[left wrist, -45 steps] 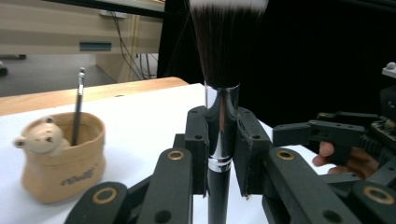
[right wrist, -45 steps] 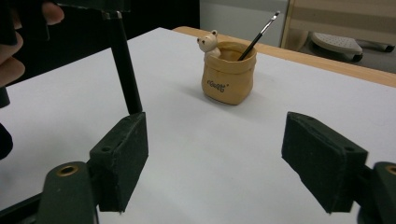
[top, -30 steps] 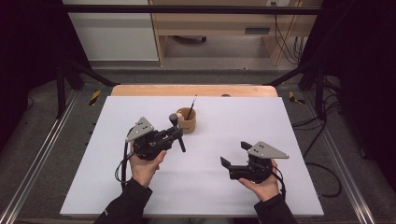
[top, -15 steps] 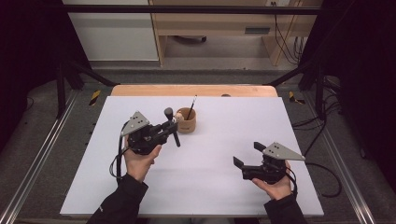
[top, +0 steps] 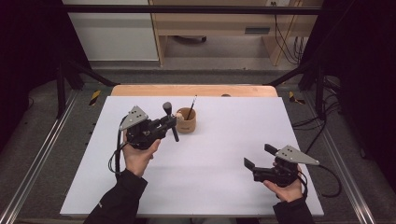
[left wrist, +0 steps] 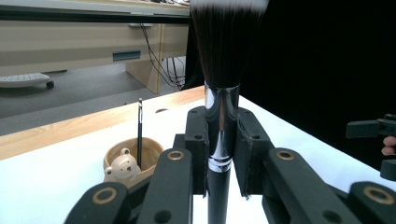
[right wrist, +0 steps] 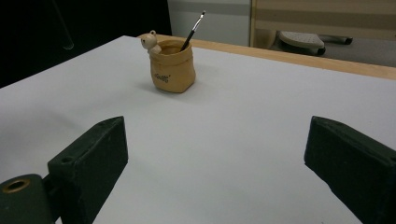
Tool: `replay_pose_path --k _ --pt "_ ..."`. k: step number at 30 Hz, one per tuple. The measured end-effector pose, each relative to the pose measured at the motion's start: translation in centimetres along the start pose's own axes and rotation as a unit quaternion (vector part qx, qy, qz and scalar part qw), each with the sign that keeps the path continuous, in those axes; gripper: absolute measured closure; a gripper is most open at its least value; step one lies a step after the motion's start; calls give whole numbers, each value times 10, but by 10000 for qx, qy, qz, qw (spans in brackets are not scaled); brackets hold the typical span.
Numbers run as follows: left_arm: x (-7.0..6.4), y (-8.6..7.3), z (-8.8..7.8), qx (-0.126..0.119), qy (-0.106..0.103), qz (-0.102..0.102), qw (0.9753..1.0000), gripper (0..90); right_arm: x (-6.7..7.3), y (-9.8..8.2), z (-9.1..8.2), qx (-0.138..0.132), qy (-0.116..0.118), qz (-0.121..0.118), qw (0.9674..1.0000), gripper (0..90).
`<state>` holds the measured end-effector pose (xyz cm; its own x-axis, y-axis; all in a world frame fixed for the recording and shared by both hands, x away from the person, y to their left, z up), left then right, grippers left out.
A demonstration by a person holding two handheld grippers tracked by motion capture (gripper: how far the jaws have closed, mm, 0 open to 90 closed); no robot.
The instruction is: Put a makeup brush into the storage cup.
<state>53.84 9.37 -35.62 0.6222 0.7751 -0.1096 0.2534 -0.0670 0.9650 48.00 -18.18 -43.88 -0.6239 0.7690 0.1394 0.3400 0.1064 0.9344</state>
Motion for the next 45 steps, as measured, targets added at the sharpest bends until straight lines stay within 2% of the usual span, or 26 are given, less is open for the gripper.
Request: replay_pose_path --k 7,12,27,45 --pt "2 4 7 20 31 59 10000 770 -5 -1 -3 -11 -62 4 10000 66" --pt "4 5 10 13 36 13 10000 770 -8 -2 -7 -31 -81 44 10000 64" --pt "5 11 22 54 58 58 10000 770 -20 -6 -15 -48 -218 66 9997 62" --pt "3 17 43 85 46 67 9999 770 -25 -9 -18 -28 -211 16 9998 61"
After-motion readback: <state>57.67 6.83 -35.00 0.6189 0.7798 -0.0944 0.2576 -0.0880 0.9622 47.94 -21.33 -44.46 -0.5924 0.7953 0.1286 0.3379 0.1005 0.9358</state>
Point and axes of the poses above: each handheld gripper's, and its own axes: z roughly forward along the jaws, y roughly out of its top, x roughly to its left, the point moved 10 cm from there along z, roughly forward along the jaws, and after that the axes turned 6 degrees about y, right-handed, at the moved point
